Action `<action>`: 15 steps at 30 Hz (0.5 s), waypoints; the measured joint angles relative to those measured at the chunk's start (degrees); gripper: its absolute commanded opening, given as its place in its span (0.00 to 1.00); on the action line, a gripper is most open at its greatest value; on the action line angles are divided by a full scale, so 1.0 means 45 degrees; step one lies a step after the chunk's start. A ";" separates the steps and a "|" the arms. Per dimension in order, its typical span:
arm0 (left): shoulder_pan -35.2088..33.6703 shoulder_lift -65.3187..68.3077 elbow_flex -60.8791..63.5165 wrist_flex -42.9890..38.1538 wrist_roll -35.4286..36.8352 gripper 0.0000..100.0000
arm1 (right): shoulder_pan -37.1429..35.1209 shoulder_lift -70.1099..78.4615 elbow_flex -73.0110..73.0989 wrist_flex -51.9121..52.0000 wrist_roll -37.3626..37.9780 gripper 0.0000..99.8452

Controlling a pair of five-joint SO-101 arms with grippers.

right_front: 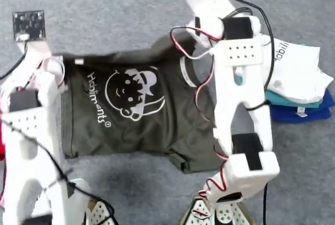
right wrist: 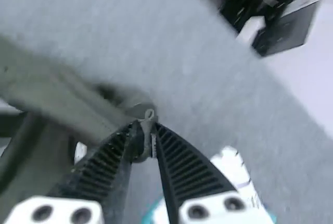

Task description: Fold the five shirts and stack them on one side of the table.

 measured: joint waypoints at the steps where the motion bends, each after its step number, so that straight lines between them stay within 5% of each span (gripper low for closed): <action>1: 0.0078 -0.0547 0.0098 0.0645 0.0000 0.02 | 0.0000 -0.0293 0.0000 0.0684 0.0274 0.00; 7: 0.0156 -0.3184 0.3126 0.1739 0.0000 0.02 | 0.0000 -0.2305 0.0781 0.3946 0.0625 0.00; 15: 0.1074 -0.5724 0.7541 0.1836 0.0020 0.02 | 0.0430 -0.6466 0.6564 0.2403 0.0625 0.00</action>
